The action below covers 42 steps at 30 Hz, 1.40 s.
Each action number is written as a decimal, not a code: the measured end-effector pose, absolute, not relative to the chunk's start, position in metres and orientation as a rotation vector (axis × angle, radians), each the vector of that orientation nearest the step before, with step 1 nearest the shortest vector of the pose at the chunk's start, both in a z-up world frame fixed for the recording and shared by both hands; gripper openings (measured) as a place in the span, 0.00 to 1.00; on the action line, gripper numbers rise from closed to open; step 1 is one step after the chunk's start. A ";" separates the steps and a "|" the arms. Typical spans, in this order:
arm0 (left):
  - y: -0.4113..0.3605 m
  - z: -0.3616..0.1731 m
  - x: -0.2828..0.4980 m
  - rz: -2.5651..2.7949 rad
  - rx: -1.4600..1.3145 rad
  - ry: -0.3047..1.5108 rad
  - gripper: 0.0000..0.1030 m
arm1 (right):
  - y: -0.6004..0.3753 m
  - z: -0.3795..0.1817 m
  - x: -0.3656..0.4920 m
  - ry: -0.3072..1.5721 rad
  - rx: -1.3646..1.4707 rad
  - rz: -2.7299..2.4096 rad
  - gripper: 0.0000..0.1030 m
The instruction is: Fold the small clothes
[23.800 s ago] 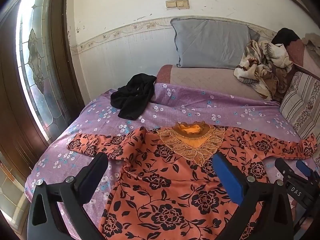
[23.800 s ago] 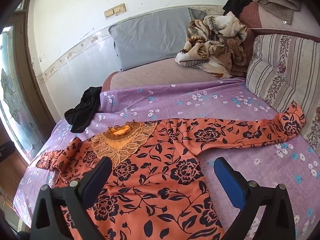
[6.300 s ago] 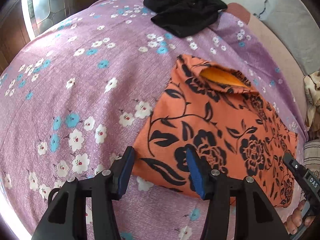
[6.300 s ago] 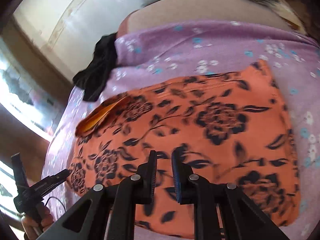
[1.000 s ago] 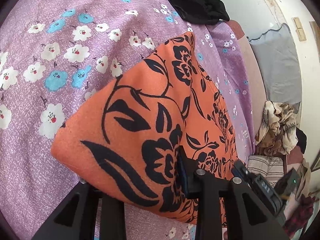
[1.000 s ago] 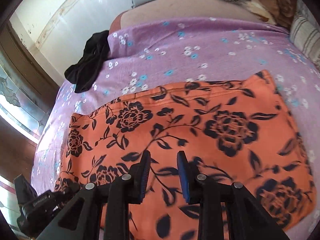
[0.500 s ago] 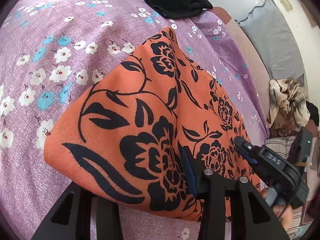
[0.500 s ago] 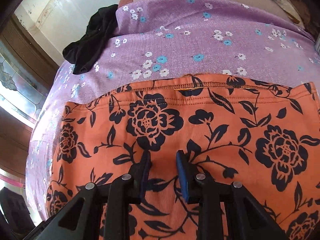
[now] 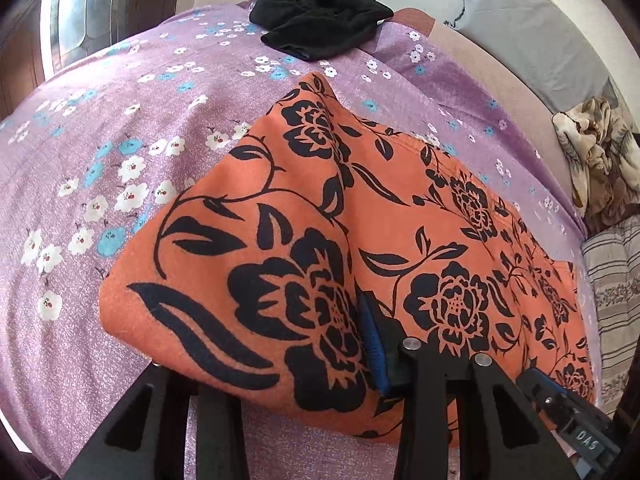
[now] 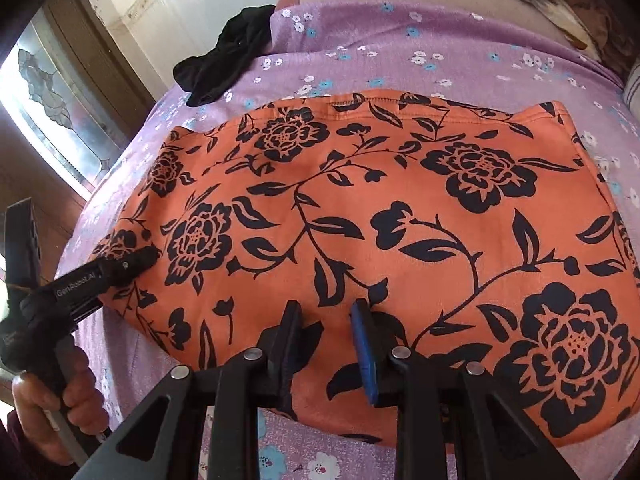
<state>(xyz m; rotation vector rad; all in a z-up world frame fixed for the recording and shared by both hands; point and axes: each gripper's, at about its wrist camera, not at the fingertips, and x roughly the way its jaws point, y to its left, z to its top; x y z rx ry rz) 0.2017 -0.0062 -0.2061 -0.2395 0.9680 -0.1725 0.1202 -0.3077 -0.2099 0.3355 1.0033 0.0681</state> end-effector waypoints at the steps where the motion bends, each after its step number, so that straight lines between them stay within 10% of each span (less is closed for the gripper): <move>1: -0.009 -0.206 0.202 -0.163 -0.219 0.957 0.39 | -0.311 -0.210 0.121 1.008 0.355 0.077 0.29; 42: 0.019 -0.206 0.220 -0.094 -0.421 0.995 0.50 | -0.417 -0.209 0.105 0.953 0.473 -0.234 0.28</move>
